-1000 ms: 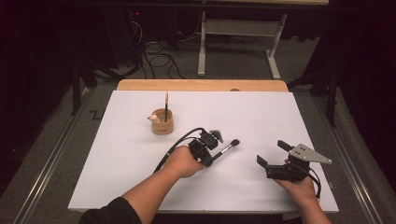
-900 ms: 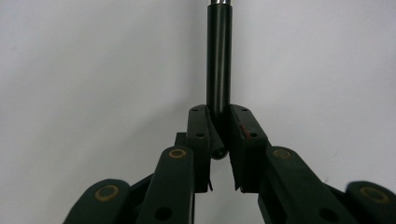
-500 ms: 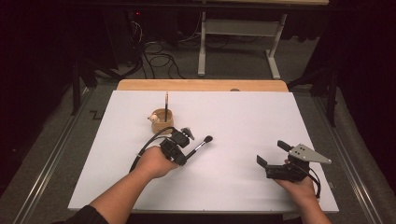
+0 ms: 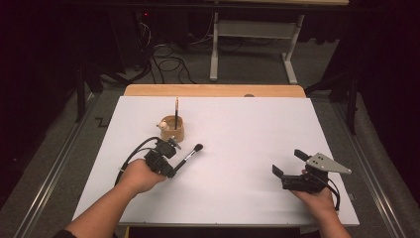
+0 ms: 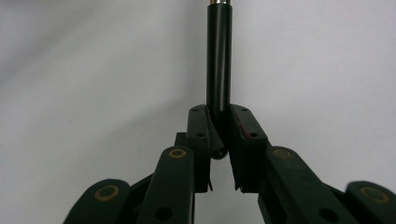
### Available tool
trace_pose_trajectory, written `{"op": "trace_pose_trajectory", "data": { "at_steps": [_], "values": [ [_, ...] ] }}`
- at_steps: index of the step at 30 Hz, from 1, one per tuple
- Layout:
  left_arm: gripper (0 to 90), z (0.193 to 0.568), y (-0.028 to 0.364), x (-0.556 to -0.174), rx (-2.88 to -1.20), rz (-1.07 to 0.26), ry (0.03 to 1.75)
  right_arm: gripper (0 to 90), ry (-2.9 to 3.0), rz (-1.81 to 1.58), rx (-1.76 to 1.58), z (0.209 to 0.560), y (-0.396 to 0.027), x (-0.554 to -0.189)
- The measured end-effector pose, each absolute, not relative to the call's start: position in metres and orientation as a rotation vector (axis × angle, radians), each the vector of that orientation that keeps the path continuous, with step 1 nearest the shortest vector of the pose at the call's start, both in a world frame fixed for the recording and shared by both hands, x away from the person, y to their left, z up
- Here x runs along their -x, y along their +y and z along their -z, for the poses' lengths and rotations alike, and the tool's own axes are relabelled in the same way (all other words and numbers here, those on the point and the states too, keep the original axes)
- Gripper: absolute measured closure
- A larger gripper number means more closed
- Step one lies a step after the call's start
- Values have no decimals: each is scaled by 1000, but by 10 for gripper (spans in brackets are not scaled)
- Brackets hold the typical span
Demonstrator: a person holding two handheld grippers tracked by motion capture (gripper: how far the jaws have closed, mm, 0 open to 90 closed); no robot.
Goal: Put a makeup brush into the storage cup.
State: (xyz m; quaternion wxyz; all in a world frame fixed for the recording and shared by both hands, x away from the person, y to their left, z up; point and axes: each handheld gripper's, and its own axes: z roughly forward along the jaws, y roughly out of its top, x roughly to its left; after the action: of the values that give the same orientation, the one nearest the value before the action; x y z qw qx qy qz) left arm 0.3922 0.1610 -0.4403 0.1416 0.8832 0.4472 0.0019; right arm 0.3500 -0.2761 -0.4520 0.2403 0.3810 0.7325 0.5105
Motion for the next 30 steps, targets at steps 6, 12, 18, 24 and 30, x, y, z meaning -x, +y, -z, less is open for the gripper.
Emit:
{"op": "trace_pose_trajectory", "data": {
  "at_steps": [6,12,18,24,30],
  "values": [
    [793,435,174,-388,-2477,-35,1285,6,2005,-1398,-1042,452,-276,-350],
    [793,436,179,-383,-2379,-85,1267,6,2004,-1398,-1048,452,-276,-350],
    [793,441,188,-376,-2248,-122,1265,6,2004,-1398,-1050,453,-276,-351],
    [793,445,196,-366,-2127,-221,1268,6,2005,-1395,-1051,454,-276,-351],
    [792,452,200,-356,-2019,-316,1259,6,2007,-1393,-1056,454,-276,-351]
  ]
}}
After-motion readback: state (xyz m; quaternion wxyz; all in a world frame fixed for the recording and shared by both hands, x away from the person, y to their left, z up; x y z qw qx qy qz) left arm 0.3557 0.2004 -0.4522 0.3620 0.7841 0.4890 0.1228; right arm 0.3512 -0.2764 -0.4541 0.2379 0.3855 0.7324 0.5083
